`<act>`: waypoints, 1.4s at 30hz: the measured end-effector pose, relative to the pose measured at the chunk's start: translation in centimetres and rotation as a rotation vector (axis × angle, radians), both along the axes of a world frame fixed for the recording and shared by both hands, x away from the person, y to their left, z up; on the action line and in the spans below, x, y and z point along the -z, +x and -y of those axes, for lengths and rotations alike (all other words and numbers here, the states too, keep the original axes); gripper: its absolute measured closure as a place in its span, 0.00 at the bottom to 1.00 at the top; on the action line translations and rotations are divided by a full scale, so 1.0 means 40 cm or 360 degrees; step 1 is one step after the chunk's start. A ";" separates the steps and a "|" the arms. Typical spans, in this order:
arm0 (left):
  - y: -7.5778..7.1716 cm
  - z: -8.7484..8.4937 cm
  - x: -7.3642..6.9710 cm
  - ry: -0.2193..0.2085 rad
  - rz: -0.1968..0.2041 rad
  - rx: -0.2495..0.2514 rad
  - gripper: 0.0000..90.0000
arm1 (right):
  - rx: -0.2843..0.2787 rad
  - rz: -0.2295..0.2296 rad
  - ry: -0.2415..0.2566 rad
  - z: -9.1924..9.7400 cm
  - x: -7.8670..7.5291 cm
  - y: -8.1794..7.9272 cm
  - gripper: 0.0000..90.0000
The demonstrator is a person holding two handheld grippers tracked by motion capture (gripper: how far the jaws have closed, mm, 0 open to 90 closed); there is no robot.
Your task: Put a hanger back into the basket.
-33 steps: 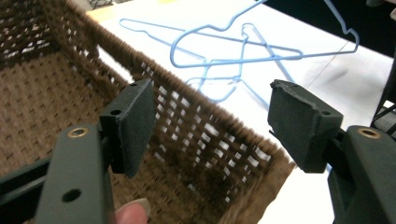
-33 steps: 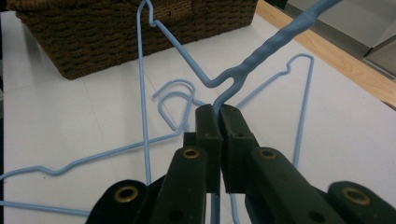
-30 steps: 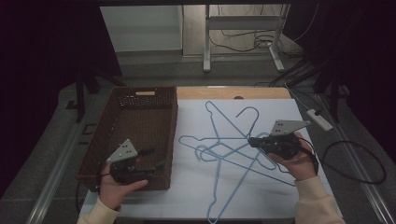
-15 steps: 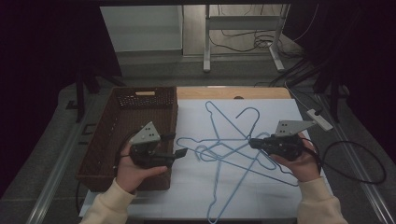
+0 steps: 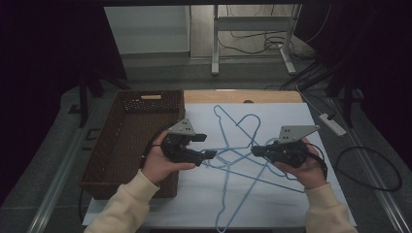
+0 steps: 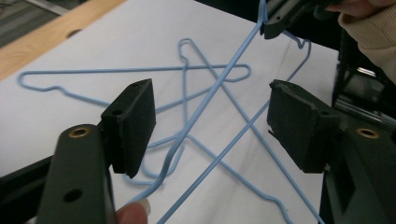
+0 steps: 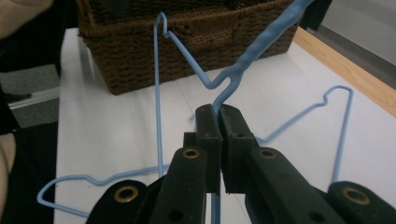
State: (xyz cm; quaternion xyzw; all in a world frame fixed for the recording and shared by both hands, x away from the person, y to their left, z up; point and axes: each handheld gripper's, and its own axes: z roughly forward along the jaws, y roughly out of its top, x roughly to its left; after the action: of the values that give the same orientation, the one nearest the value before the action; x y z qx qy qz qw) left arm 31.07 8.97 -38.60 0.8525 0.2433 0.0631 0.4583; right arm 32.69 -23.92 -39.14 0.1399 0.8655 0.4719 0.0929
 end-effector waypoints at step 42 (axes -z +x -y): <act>-0.004 0.012 -0.024 0.0155 0.0031 0.0064 0.96 | 0.0344 0.0153 0.0231 0.050 -0.015 -0.012 0.43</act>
State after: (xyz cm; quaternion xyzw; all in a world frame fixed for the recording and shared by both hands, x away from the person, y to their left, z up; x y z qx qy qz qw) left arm 30.91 8.48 -37.63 0.8779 0.2183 0.0738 0.4198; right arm 32.21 -25.93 -38.52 0.2159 0.8036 0.5266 0.1740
